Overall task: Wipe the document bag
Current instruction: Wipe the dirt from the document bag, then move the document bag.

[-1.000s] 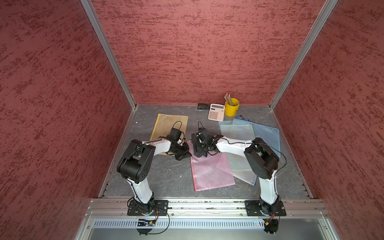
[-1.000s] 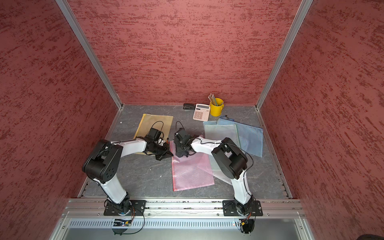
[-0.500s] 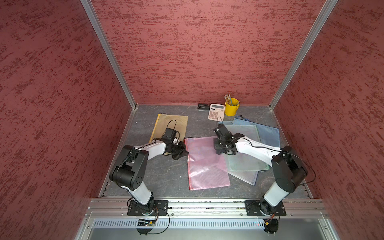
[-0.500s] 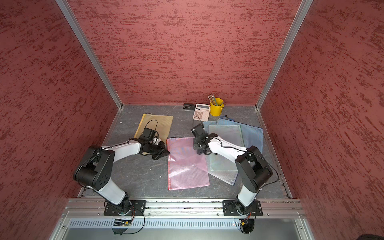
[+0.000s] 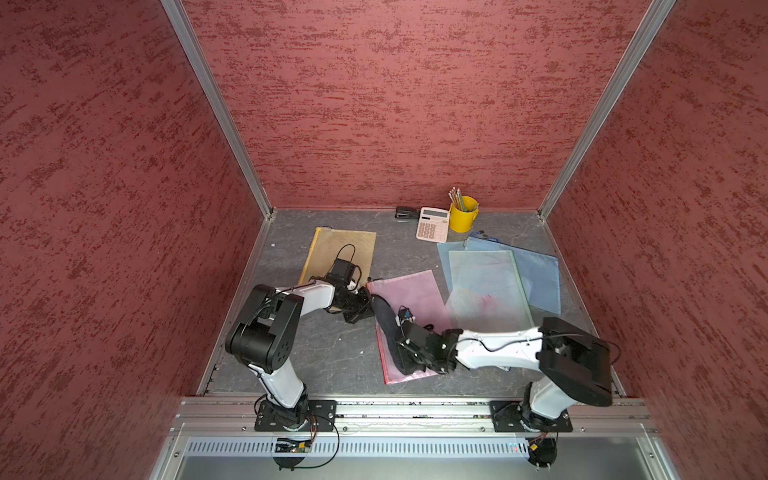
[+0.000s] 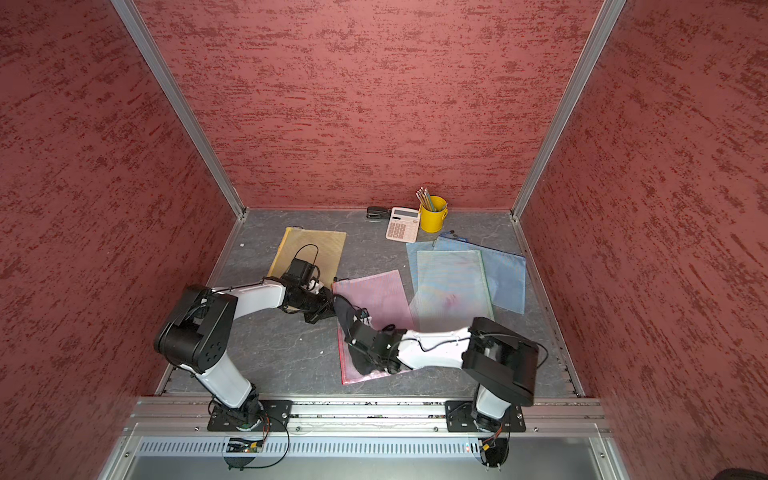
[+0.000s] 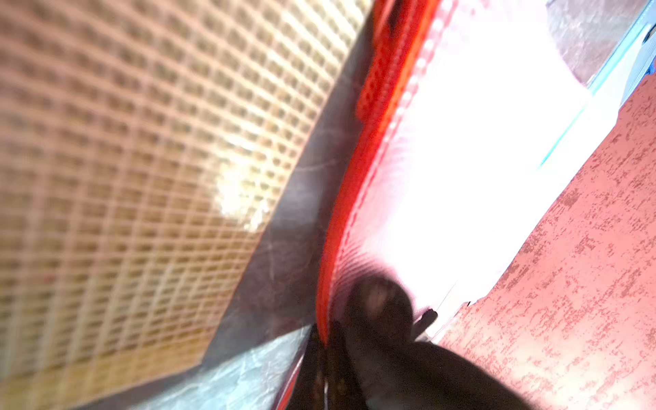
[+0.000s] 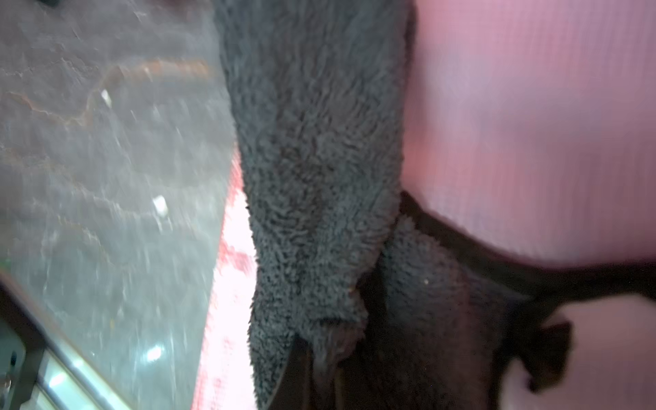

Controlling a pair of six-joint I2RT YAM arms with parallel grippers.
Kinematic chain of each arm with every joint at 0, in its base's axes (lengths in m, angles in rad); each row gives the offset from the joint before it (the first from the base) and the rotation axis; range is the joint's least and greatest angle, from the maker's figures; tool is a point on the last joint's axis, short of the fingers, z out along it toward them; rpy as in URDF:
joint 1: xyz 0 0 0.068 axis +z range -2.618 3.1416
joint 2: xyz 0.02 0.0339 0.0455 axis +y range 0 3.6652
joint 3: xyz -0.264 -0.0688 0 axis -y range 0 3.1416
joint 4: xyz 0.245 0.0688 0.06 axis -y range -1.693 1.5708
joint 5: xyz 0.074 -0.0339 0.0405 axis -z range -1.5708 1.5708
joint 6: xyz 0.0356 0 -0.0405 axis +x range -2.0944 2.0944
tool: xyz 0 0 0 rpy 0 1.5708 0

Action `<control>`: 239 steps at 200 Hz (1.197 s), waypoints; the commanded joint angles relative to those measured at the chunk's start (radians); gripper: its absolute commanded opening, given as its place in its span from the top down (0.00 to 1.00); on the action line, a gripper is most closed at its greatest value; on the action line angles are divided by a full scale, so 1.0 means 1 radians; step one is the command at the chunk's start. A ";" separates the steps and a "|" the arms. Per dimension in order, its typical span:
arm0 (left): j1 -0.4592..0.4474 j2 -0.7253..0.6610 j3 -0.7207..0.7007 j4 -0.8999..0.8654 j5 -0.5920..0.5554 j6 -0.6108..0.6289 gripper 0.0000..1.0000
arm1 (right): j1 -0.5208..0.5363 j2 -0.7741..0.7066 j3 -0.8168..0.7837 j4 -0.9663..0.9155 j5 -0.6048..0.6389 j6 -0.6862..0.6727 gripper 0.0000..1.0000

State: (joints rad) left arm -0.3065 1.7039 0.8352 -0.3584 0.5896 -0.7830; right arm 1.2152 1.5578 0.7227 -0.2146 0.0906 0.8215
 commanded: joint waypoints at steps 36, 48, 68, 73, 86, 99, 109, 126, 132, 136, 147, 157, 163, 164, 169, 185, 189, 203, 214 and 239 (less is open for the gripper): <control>-0.014 0.030 0.078 -0.055 -0.045 0.095 1.00 | 0.032 -0.296 -0.008 -0.545 0.175 0.229 1.00; -0.025 0.027 0.096 -0.084 -0.057 0.112 1.00 | -0.099 -0.296 0.028 -0.475 0.197 0.107 1.00; -0.046 0.013 0.122 -0.130 -0.088 0.134 1.00 | -0.233 -0.186 0.111 -0.336 0.221 -0.055 1.00; -0.052 0.009 0.127 -0.138 -0.097 0.135 1.00 | -0.249 -0.145 0.125 -0.311 0.226 -0.087 1.00; -0.060 0.000 0.137 -0.157 -0.114 0.136 1.00 | -0.280 -0.037 0.140 -0.263 0.208 -0.133 1.00; -0.063 -0.005 0.141 -0.165 -0.126 0.135 1.00 | -0.283 0.011 0.092 -0.228 0.184 -0.130 1.00; -0.063 -0.003 0.145 -0.170 -0.135 0.134 1.00 | -0.284 0.006 0.026 -0.203 0.158 -0.103 1.00; -0.065 0.012 0.152 -0.171 -0.138 0.131 1.00 | -0.281 -0.057 -0.103 -0.179 0.112 -0.024 1.00; -0.065 0.018 0.157 -0.174 -0.139 0.128 1.00 | -0.273 -0.088 -0.149 -0.179 0.098 0.007 1.00; -0.066 0.022 0.163 -0.178 -0.141 0.129 1.00 | -0.262 -0.098 -0.177 -0.189 0.092 0.033 1.00; -0.070 0.028 0.182 -0.196 -0.157 0.131 1.00 | -0.206 -0.178 -0.224 -0.246 0.075 0.106 1.00; -0.078 0.026 0.210 -0.235 -0.181 0.145 1.00 | -0.131 -0.240 -0.237 -0.323 0.075 0.173 1.00; -0.080 0.025 0.232 -0.264 -0.189 0.153 1.00 | -0.094 -0.276 -0.229 -0.382 0.081 0.207 1.00; -0.080 0.024 0.238 -0.269 -0.189 0.155 1.00 | -0.088 -0.283 -0.226 -0.390 0.083 0.211 1.00; -0.081 0.020 0.262 -0.294 -0.192 0.164 1.00 | -0.073 -0.315 -0.208 -0.444 0.093 0.228 1.00; -0.079 -0.009 0.345 -0.400 -0.225 0.210 1.00 | -0.075 -0.425 -0.095 -0.599 0.192 0.227 1.00; -0.078 -0.015 0.375 -0.433 -0.237 0.228 1.00 | -0.087 -0.445 -0.058 -0.625 0.223 0.215 1.00; -0.047 -0.017 0.482 -0.554 -0.270 0.305 1.00 | -0.188 -0.472 0.057 -0.643 0.256 0.102 1.00; -0.014 -0.003 0.573 -0.647 -0.294 0.373 1.00 | -0.277 -0.446 0.125 -0.607 0.233 -0.005 1.00; 0.073 0.043 0.710 -0.784 -0.348 0.490 1.00 | -0.347 -0.296 0.265 -0.574 0.233 -0.172 1.00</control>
State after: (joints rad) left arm -0.3107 1.7287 1.4467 -0.9360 0.3298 -0.4561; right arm 0.9150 1.1522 0.8959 -0.7597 0.2794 0.8371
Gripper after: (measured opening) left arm 0.055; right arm 0.071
